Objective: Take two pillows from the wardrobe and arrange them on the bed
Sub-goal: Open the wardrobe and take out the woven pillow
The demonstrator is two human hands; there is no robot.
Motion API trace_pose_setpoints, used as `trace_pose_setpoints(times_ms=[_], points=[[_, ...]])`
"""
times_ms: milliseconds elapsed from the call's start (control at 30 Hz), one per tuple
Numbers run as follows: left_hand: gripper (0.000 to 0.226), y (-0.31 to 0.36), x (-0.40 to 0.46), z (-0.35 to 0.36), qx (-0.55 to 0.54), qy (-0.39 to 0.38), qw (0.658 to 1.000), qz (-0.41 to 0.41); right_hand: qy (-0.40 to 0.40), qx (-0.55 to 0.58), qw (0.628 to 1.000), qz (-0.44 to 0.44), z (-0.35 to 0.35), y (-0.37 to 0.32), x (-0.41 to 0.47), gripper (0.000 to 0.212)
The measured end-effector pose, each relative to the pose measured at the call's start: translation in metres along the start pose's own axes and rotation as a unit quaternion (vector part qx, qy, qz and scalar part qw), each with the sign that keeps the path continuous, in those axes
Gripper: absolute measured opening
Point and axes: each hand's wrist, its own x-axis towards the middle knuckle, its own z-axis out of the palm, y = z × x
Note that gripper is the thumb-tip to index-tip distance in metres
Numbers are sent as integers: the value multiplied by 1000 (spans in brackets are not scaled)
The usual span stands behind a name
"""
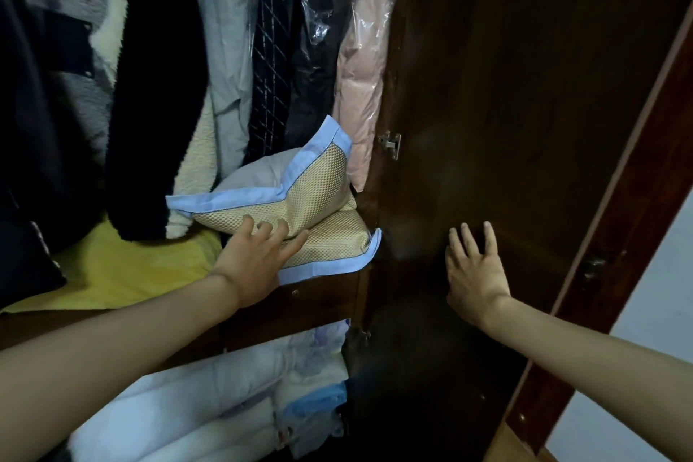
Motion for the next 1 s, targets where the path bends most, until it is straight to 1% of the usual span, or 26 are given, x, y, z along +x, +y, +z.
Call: trace_pose_setpoints(times_ms=[100,200,300,333,400,467,500,567,633,667,733,833,867,933,967,1000], points=[[86,9,21,9,14,-13,1000,3,12,19,1000,4,9,-7,28,73],[86,15,41,20,41,-37,998,19,3,55,998,-2,12,-19,47,74],[78,24,65,38,10,-81,992,92,-11,132,991,-3,5,-45,59,79],[76,27,74,46,-4,-102,987,126,-1,152,988,-3,2,-58,62,81],[73,31,91,62,0,-119,977,177,40,197,979,-29,-10,-86,70,83],[71,30,109,78,12,-112,975,193,69,284,954,-69,-28,-116,82,83],[71,28,119,86,44,-98,973,204,79,334,936,-74,-39,-130,90,81],[74,14,141,103,165,-51,960,222,92,402,909,-58,-59,-155,109,76],[79,-13,164,120,267,-28,940,210,79,434,897,-23,-71,-175,132,79],[79,-32,176,128,290,-14,936,202,68,450,890,-5,-75,-185,144,84],[75,-73,199,139,290,12,941,175,51,492,868,28,-85,-203,170,92],[82,-113,228,149,291,55,944,145,56,565,821,60,-104,-232,205,97],[82,-116,234,154,288,70,943,151,59,588,804,68,-112,-241,217,99],[78,-115,243,169,233,115,948,185,41,617,780,100,-128,-260,241,109],[78,-116,247,176,210,144,945,207,18,619,776,119,-135,-270,253,116],[82,-118,250,182,198,175,940,217,-8,610,781,137,-140,-280,263,122]])
